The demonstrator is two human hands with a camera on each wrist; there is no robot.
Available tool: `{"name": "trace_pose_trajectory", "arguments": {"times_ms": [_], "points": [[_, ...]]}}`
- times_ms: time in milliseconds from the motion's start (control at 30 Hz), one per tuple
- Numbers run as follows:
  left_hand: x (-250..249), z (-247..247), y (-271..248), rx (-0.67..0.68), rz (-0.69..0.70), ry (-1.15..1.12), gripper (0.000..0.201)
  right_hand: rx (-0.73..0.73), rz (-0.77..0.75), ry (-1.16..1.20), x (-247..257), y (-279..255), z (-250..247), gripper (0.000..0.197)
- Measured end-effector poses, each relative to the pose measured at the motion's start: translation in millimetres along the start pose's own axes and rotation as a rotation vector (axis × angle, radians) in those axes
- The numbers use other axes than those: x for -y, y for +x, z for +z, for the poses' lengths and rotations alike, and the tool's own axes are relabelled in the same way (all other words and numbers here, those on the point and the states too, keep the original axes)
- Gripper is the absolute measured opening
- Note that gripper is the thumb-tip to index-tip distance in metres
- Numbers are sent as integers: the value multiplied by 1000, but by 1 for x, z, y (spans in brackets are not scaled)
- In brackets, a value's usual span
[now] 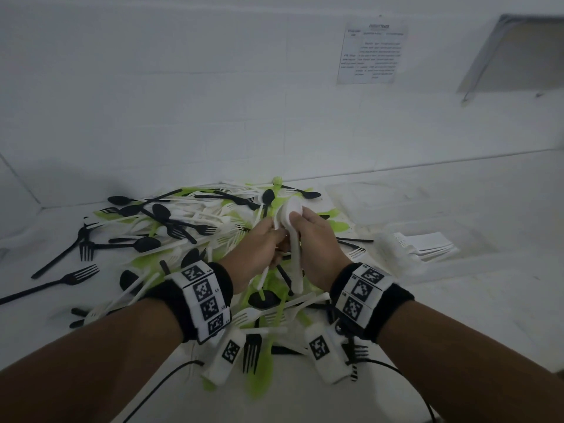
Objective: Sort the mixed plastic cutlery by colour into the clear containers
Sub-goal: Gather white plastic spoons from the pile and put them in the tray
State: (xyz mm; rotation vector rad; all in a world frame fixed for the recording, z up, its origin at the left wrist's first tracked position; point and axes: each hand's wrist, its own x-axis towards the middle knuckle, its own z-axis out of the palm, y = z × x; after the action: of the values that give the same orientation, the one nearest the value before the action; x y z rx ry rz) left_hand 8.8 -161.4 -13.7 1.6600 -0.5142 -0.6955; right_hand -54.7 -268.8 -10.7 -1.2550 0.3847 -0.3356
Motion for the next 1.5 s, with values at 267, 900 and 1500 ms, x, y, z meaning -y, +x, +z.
{"name": "trace_pose_trajectory", "arguments": {"times_ms": [267,900,1500], "points": [[-10,-2,-6,207,41,72,36,-36,96,192,0,-5,0,36],[-7,12,8,154,21,-168,32,26,79,-102,-2,-26,-20,52],[-17,89,50,66,448,404,18,128,-427,-1626,62,-27,-206,38]]}}
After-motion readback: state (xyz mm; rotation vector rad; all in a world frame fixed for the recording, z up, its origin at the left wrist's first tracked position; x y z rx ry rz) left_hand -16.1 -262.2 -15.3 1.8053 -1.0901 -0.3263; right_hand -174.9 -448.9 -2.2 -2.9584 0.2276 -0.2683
